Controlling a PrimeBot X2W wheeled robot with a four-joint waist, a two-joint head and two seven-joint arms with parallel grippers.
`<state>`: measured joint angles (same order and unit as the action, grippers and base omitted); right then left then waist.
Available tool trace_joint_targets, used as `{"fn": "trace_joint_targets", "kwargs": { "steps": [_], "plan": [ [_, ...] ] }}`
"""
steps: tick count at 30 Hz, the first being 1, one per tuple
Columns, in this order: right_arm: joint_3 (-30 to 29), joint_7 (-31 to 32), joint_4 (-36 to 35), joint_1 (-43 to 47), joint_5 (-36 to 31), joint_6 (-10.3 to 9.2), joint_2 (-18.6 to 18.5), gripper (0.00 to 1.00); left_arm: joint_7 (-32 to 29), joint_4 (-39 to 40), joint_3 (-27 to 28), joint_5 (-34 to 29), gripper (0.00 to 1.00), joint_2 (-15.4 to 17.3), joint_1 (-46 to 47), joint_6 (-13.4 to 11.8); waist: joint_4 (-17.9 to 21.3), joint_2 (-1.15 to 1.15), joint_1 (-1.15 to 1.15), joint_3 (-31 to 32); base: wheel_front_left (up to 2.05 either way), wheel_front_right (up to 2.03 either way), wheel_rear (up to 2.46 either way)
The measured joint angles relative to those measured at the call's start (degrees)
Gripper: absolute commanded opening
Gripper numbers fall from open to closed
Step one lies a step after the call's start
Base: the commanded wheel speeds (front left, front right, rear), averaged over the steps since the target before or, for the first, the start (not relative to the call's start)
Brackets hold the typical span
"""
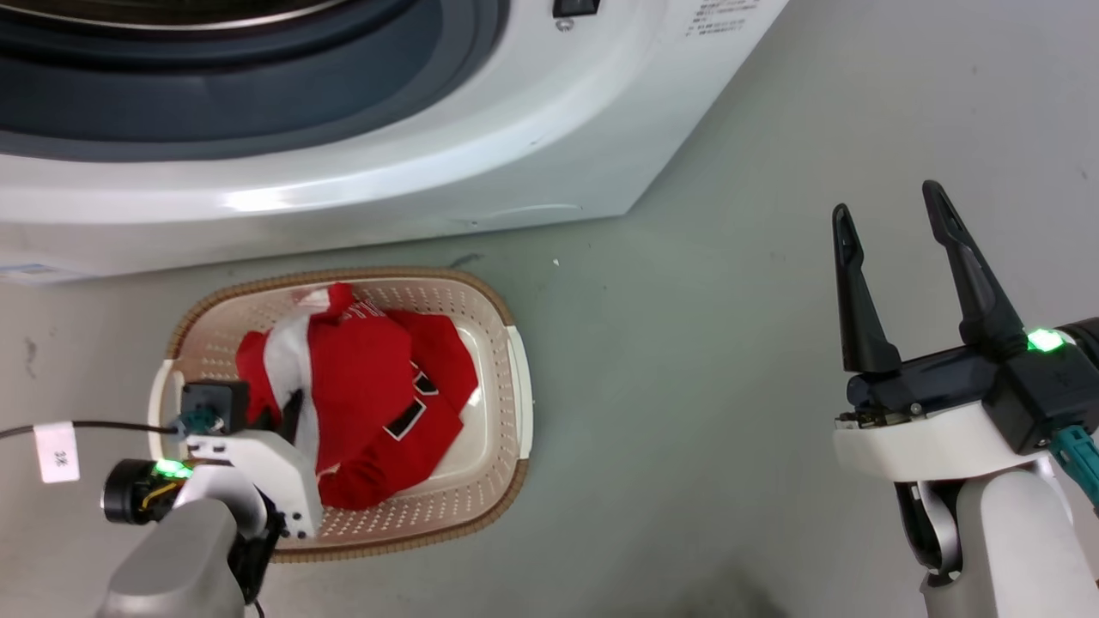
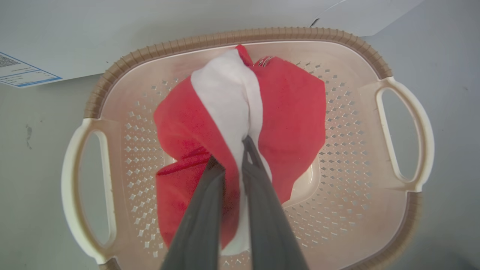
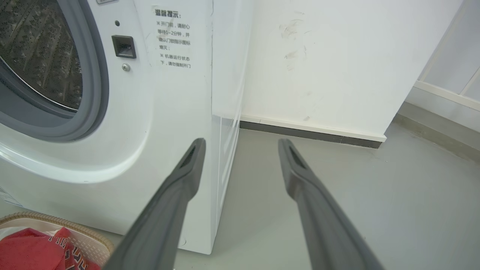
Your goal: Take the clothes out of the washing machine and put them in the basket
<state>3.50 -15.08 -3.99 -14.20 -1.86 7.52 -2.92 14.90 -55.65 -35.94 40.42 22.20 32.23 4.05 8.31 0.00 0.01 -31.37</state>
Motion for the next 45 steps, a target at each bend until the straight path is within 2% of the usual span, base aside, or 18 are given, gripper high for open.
{"fn": "trace_joint_targets", "kwargs": {
  "steps": [7, 17, 23, 24, 25, 36, 45],
  "plan": [
    [-0.1, 0.0, -1.2, -0.2, -0.3, 0.00, 0.0, 1.00, 0.1, -5.2, 3.4, -1.9, 0.00, -0.5, 4.7, 0.3, 1.0, 0.00, 0.00, -4.7, 0.00, 0.00, 0.00],
    [-0.1, 0.0, -1.9, -1.0, -0.7, 0.00, 0.0, 1.00, 0.2, -12.7, 3.4, -4.2, 0.00, -2.9, 7.3, 1.2, 0.9, 0.00, 0.00, -8.7, 0.00, 0.00, 0.00],
    [-0.3, 0.0, -2.3, -1.0, -1.2, 0.00, 0.0, 1.00, 0.2, -14.0, 4.0, -4.5, 0.00, -3.3, 8.7, 1.6, 0.7, 0.00, 0.00, -9.5, 0.00, 0.00, 0.00],
    [-0.3, 0.0, -2.3, -1.1, -1.3, 0.00, 0.0, 1.00, 0.2, -14.1, 4.1, -4.7, 0.20, -3.3, 8.7, 1.6, 0.6, 0.00, 0.00, -9.5, 0.00, 0.00, 0.00],
    [-0.3, 0.0, -2.3, -1.1, -1.3, 0.00, 0.0, 1.00, 0.2, -14.0, 4.3, -5.0, 0.98, -3.3, 8.7, 1.3, 0.6, 0.00, 0.00, -9.4, 0.00, 0.00, 0.00],
    [0.3, 0.0, -0.4, -1.4, -0.9, 0.00, 0.0, 1.00, 0.2, -11.1, 7.1, -6.5, 1.00, -3.2, 6.6, 0.5, 0.0, 0.00, -0.01, -5.3, 0.00, 0.00, 0.00],
    [-1.0, 0.0, 2.0, -0.9, -0.4, 0.00, 0.0, 1.00, 0.2, 4.0, 15.5, -10.0, 1.00, -3.1, 1.4, 0.1, -1.7, 0.00, -0.01, 2.4, 0.00, 0.00, 0.00]
  ]
}}
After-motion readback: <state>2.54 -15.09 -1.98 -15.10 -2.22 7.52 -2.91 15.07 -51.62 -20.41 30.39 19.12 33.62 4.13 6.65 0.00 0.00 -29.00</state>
